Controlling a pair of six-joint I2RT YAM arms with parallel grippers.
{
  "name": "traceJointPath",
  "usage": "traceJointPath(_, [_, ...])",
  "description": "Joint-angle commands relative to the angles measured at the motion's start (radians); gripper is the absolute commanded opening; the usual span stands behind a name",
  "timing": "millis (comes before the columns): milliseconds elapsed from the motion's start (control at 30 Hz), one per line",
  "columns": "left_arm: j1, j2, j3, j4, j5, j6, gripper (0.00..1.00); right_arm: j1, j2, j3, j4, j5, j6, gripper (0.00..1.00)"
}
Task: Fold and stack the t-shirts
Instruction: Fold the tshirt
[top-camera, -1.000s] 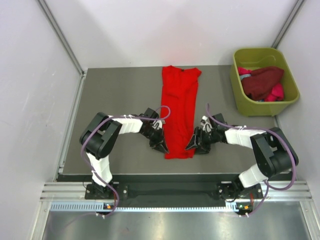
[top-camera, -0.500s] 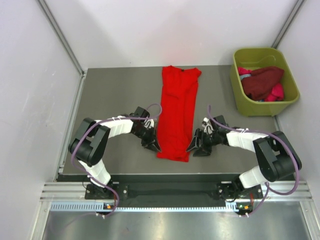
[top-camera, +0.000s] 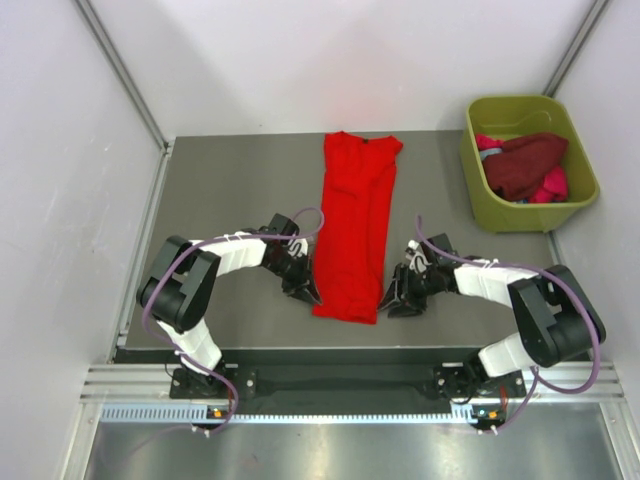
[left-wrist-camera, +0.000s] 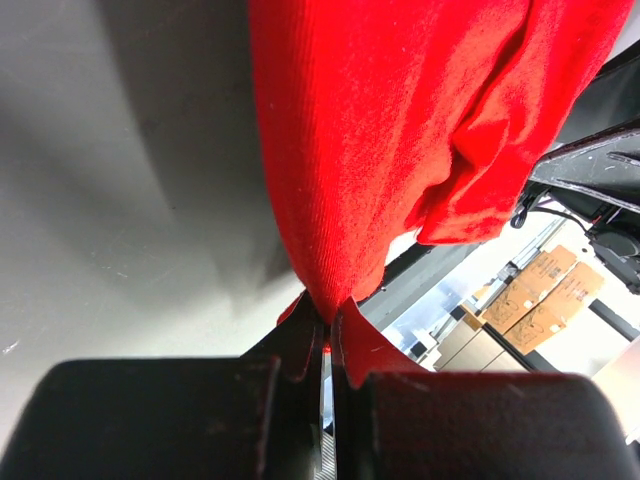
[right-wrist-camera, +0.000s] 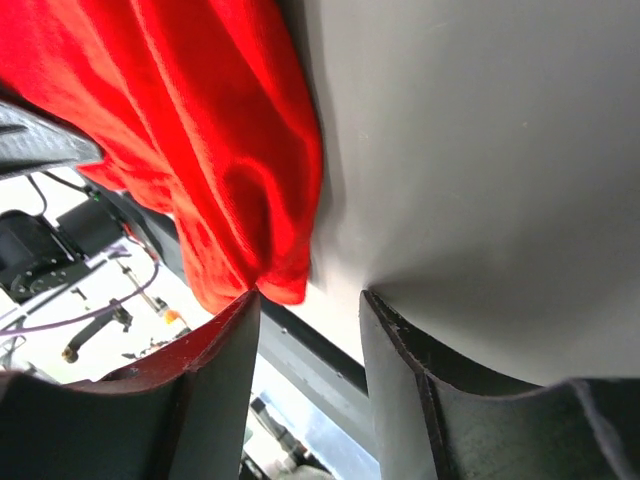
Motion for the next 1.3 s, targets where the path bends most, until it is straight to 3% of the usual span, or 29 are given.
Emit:
traceJointPath(0, [0.006, -0.018, 0.010, -0.008, 0.010, 0.013, 0.00, 0.011, 0.007, 0.010, -0.134, 0.112, -0.079, 0.46])
traceJointPath(600, [0.008, -0.027, -0.008, 0.020, 0.015, -0.007, 0.00, 0.106, 0.153, 0.037, 0.014, 0.123, 0.004, 0.47])
traceJointPath(1067, [0.006, -0.024, -0.018, 0.038, 0.026, -0.020, 0.00, 0.110, 0.205, 0.037, 0.097, 0.141, 0.029, 0.38])
traceJointPath(1133, [0.008, -0.024, -0.018, 0.038, 0.026, -0.019, 0.00, 0.113, 0.216, 0.045, 0.103, 0.138, 0.029, 0.35])
traceJointPath(1267, [0.016, -0.024, -0.015, 0.033, 0.026, -0.017, 0.00, 0.112, 0.202, 0.068, 0.079, 0.123, 0.010, 0.00])
